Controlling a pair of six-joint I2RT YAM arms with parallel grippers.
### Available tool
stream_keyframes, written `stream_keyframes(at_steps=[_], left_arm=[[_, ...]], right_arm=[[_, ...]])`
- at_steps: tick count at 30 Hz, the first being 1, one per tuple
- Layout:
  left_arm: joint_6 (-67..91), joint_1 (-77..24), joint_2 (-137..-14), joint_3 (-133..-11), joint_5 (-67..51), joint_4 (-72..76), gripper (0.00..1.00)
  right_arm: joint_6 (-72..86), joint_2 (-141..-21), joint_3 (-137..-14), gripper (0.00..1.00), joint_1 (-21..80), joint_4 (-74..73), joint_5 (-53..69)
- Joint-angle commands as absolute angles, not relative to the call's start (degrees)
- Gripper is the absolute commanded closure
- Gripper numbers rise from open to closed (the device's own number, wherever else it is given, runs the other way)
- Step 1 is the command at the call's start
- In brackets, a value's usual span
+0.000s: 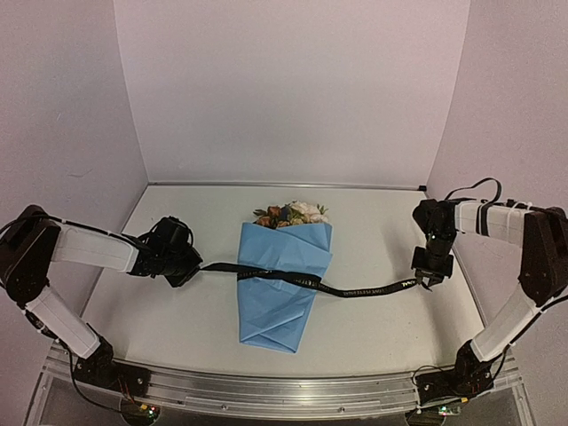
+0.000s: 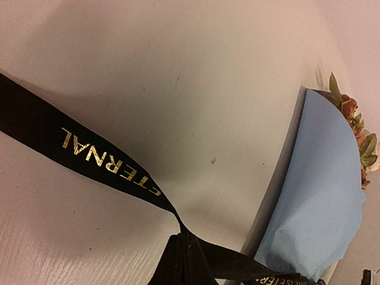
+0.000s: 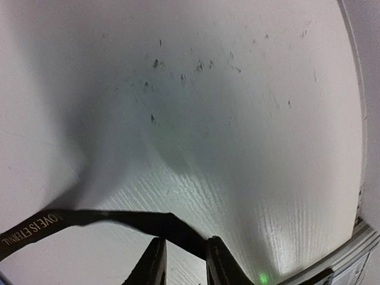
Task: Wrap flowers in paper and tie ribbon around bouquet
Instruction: Adjust the ribbon on the folded bouquet, then tie the ribbon around the folded bouquet.
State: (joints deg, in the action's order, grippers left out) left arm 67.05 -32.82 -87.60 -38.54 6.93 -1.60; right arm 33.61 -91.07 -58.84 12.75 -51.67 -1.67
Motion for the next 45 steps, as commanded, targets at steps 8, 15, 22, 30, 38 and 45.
stream_keyframes(at_steps=[8, 15, 22, 30, 38, 45], left_arm=[[51.14, -32.54, -80.53, -39.32, 4.82, -0.79, 0.56], [23.24, -32.89, -75.29, -41.84, 2.33, -1.47, 0.45], [-12.44, -39.86, -79.81, -41.71, 6.09, 1.71, 0.46], [-33.33, -39.83, -90.25, -44.01, 4.8, 1.46, 0.45], [-41.72, -39.81, -96.3, -43.65, 7.59, 11.26, 0.42], [-46.86, -39.76, -98.38, -42.89, 6.93, 15.86, 0.41]], right_arm=[[17.68, -79.87, -58.22, 0.47, 25.78, -42.94, 0.69], [2.63, -79.8, -55.9, 0.45, 32.69, -33.22, 6.75], [-4.18, -79.15, -52.49, 0.45, 34.59, -26.33, 11.92], [-7.89, -76.78, -50.15, 0.46, 35.51, -25.9, 11.17], [-10.63, -76.49, -47.09, 0.46, 35.58, -24.92, 11.4], [-12.5, -78.13, -47.73, 0.46, 35.68, -24.87, 11.05]])
